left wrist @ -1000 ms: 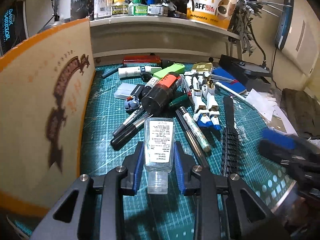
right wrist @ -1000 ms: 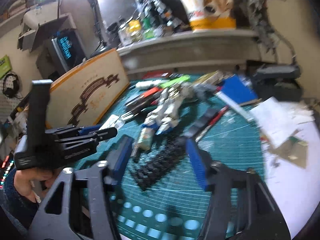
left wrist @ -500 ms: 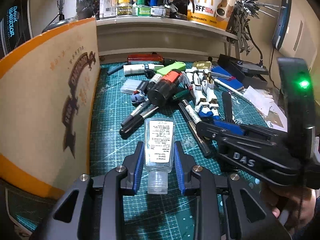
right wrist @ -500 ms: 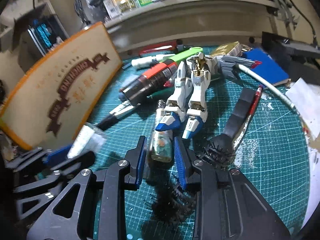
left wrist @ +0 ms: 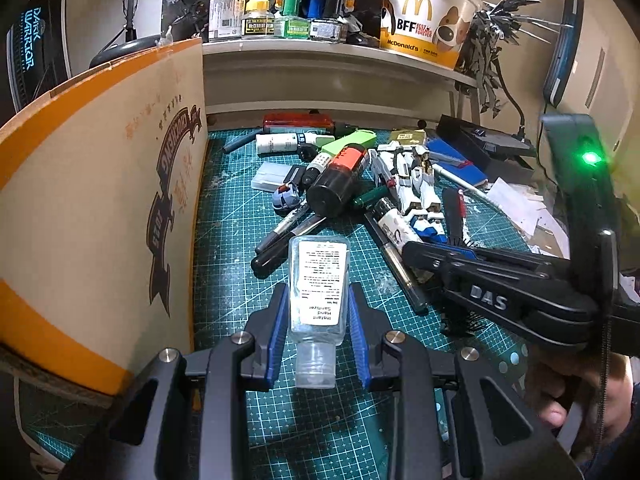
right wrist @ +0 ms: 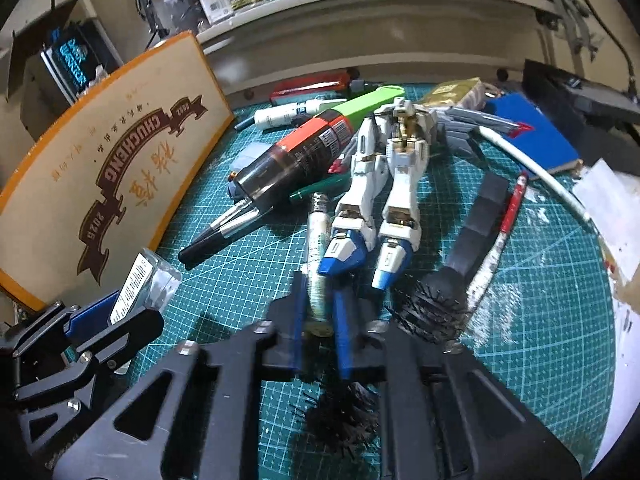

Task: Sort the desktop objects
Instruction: 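Grasp the white paint marker with right tool while left tool lifts the sanitizer bottle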

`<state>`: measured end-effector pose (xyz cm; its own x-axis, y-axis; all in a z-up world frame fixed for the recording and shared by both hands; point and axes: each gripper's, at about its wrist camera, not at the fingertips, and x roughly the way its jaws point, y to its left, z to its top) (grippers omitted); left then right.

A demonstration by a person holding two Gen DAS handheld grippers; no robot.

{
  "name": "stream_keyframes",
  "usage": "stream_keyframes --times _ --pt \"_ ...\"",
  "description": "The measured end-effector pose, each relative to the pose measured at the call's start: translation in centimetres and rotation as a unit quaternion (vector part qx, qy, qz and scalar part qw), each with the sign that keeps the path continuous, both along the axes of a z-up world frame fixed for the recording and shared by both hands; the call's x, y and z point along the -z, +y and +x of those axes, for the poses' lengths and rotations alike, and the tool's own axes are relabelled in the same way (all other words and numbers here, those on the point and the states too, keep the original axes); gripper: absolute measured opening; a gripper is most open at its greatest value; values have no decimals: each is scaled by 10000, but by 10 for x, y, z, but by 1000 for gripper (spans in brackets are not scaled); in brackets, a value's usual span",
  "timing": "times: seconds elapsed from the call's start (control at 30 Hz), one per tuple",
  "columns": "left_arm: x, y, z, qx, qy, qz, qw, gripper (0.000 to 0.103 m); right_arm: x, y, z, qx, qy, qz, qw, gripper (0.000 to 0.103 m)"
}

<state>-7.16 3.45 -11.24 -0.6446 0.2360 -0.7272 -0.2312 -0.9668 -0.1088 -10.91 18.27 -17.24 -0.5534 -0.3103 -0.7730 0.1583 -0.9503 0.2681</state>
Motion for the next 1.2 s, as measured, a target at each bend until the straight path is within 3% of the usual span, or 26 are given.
stream_keyframes --times 0.4,0.63,0.97,1.2 --pt "-24 -1 16 -61 284 29 9996 29 -40 9 41 -121 500 -248 9984 10" --pt "-47 0 33 -101 679 7 9976 29 -78 12 73 -102 1052 -109 9943 10" --pt "-98 -10 67 -287 1622 7 9863 29 -131 11 123 -69 1899 71 9817 10" --pt "-120 -17 84 -447 1999 -68 9788 29 -157 10 152 -51 2330 54 9724 10"
